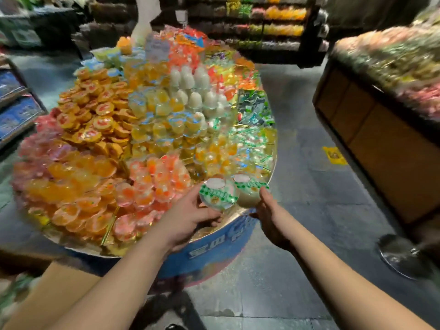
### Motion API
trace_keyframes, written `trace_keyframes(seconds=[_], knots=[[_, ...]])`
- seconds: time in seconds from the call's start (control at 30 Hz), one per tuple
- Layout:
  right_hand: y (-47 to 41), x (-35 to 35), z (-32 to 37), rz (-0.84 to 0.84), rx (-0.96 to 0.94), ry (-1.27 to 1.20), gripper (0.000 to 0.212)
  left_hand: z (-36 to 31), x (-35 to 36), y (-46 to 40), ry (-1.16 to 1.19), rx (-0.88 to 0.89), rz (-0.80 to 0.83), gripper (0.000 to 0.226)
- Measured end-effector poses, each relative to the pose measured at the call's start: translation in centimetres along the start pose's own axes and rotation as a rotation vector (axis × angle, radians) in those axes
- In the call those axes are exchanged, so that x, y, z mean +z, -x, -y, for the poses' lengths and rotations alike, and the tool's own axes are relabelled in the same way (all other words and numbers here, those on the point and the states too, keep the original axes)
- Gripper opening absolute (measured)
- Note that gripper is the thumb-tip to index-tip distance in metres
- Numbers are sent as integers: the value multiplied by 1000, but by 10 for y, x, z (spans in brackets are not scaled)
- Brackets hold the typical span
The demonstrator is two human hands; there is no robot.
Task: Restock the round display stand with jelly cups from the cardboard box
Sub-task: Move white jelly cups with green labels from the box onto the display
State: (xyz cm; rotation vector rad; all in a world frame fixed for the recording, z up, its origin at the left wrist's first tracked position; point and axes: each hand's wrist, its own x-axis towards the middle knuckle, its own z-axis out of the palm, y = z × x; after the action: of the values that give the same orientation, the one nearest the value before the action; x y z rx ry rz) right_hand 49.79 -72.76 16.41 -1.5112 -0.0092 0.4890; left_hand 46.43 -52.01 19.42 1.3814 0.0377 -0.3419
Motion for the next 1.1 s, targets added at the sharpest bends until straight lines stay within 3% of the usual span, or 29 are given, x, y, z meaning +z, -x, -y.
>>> trace_keyframes(seconds=[0.17,0.33,0.53,0.77,0.93,1.1], knots=[[-7,-72,11,-92,-22,-116,41,-11,61,-58,77,-84,115,67],[-40,-134,9,-165,33,-3,39,-5,98,-129,52,-142,48,29],[-115,-214,15,-213,125,85,27,7,129,-239,125,-205,-45,16],[-206,-297,48,-287,186,98,58,2,165,-365,240,-280,-107,32],[-256,-335,56,-237,190,32,44,6,174,-426,267,-296,-202,67],[-314,-366,62,-185,226,50,34,13,176,-476,366,-305,-291,61]])
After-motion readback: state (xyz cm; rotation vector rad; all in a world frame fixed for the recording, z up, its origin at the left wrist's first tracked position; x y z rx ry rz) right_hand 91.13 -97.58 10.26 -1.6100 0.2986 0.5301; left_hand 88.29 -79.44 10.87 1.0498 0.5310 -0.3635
